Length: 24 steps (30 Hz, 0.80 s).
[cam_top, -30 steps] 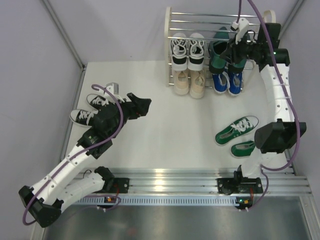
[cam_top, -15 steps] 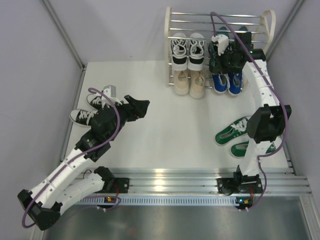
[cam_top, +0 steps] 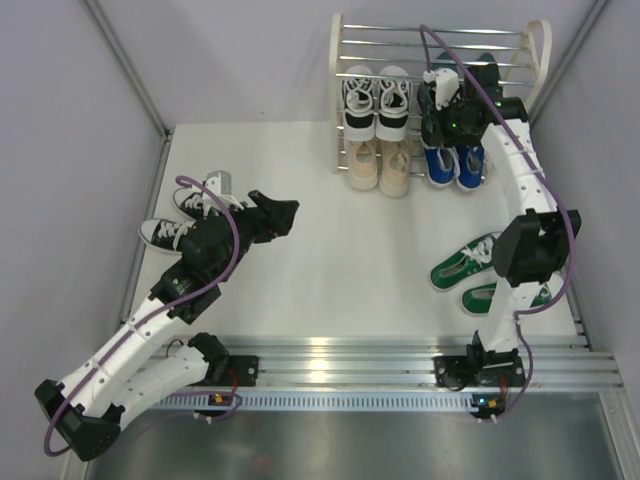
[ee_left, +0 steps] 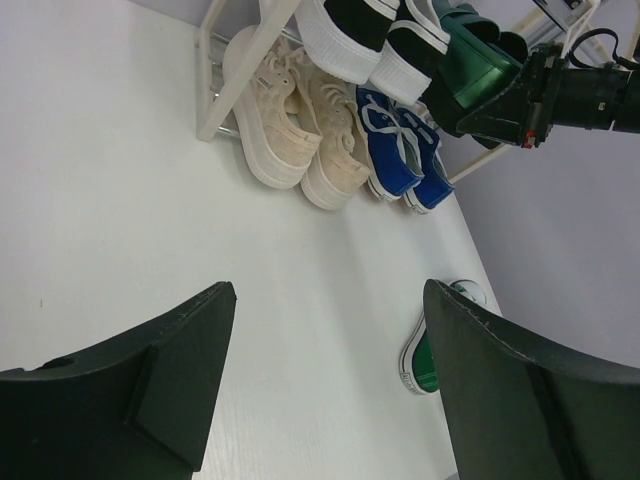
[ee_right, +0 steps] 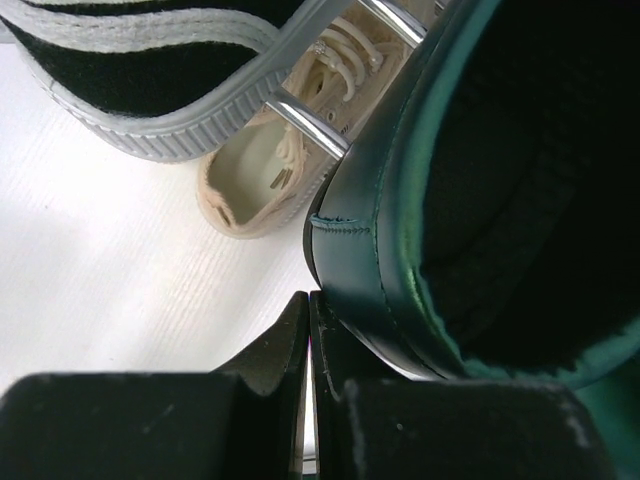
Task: Place and organize the shoes onto the shoe shelf
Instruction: Adjust the shoe at the shoe shelf.
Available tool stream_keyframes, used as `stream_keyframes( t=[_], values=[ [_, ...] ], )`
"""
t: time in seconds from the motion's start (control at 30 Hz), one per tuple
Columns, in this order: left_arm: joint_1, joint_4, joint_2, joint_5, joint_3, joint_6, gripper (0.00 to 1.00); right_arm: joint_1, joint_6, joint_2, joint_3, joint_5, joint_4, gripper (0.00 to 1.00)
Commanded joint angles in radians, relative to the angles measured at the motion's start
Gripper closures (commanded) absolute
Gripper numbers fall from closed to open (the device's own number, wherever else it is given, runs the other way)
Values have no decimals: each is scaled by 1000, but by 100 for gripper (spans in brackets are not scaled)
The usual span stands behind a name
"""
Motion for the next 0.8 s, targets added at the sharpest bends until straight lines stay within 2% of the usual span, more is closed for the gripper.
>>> stream_keyframes(
  t=[0.0, 0.27, 0.53, 0.57, 0.67, 0.7, 0.77],
  values=[
    [4, 45, -17, -13, -4, 0, 19, -42, 2, -38, 16, 107, 134, 99],
    [4, 59, 4, -1, 7, 1, 19, -60, -6, -47, 11, 117, 124, 98],
    [4, 64, 6, 4, 9, 4, 19, -86, -21, -70, 9, 101, 109, 92],
    [4, 65, 7, 4, 9, 4, 19, -91, -36, -75, 8, 69, 103, 89],
    [4, 68, 7, 5, 7, 6, 19, -92, -74, -92, 8, -16, 71, 73],
    [4, 68, 6, 7, 7, 6, 19, -92, -87, -100, 5, -48, 63, 61],
    [4, 71, 7, 8, 7, 6, 19, -97, -122, -132, 8, -176, 34, 51]
  ],
)
